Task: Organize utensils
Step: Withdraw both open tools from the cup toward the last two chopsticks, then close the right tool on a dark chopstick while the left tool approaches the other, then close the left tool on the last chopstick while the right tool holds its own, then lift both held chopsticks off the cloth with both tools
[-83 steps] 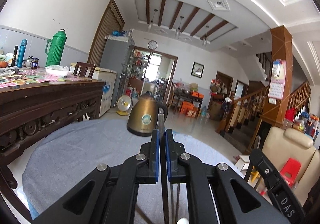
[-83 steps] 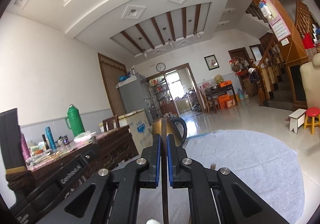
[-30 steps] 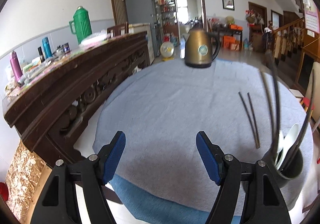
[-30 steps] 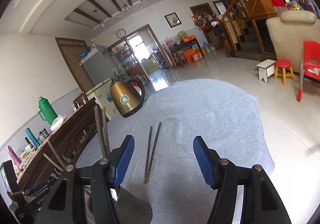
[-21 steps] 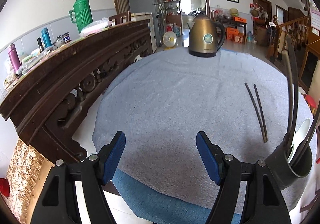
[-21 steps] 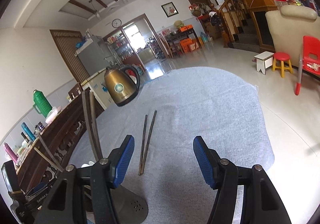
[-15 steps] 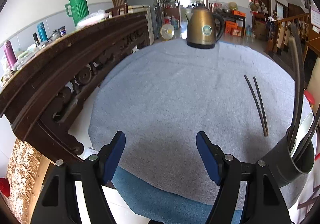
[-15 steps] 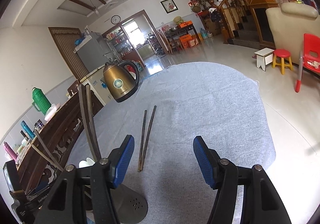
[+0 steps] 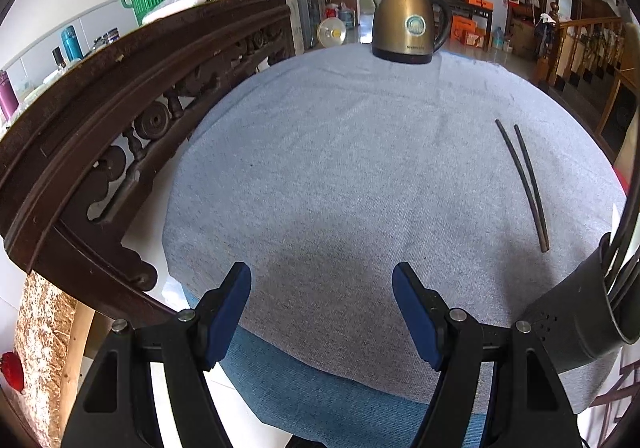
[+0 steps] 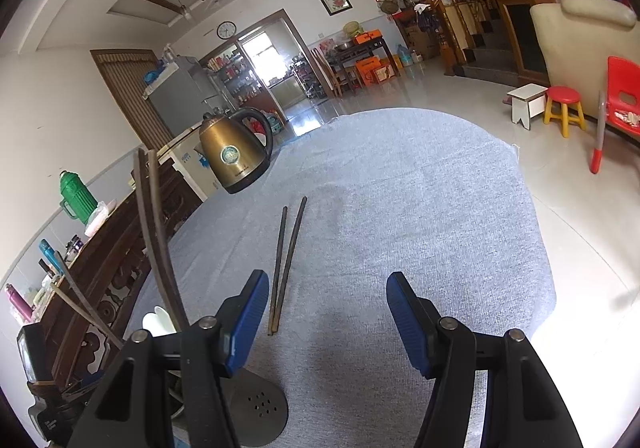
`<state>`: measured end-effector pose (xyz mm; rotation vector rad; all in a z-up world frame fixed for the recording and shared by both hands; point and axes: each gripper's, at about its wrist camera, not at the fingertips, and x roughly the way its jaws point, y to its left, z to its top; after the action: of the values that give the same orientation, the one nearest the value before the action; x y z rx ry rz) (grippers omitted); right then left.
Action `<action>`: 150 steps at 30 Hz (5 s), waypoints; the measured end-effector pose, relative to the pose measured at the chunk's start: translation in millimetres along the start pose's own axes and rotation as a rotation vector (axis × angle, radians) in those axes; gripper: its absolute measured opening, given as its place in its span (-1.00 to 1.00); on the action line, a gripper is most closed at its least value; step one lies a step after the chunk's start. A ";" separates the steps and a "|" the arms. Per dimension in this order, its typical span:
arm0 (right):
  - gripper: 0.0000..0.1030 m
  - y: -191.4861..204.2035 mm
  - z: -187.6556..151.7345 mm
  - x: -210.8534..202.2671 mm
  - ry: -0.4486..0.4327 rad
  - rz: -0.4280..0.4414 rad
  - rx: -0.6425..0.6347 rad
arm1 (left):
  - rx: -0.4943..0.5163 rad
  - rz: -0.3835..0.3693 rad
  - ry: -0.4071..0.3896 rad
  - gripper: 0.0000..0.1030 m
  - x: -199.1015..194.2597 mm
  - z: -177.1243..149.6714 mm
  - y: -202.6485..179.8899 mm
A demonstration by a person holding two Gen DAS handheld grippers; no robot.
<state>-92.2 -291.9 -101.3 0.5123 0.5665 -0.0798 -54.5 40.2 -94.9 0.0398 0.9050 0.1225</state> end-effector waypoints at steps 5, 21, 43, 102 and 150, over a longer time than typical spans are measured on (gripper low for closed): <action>0.26 -3.3 -1.3 6.7 0.015 -0.002 0.005 | 0.007 0.002 0.023 0.43 8.3 0.6 -0.3; 0.26 -13.0 7.0 44.8 0.092 0.002 0.040 | 0.010 0.009 0.087 0.43 47.5 14.9 1.2; -0.19 46.0 80.7 240.6 0.309 0.023 -0.092 | 0.021 0.051 0.099 0.43 86.2 37.7 3.9; -0.83 -19.9 95.6 295.3 0.214 0.074 0.192 | 0.348 -0.357 0.154 -0.60 178.4 176.3 -250.4; -0.87 16.9 93.4 297.2 0.272 0.081 -0.053 | 0.284 -0.342 0.245 -0.90 195.2 197.8 -184.2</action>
<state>208.3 -302.8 -184.5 0.4966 0.8103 0.0829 236.8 -115.2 -141.2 0.1351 1.1553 -0.3264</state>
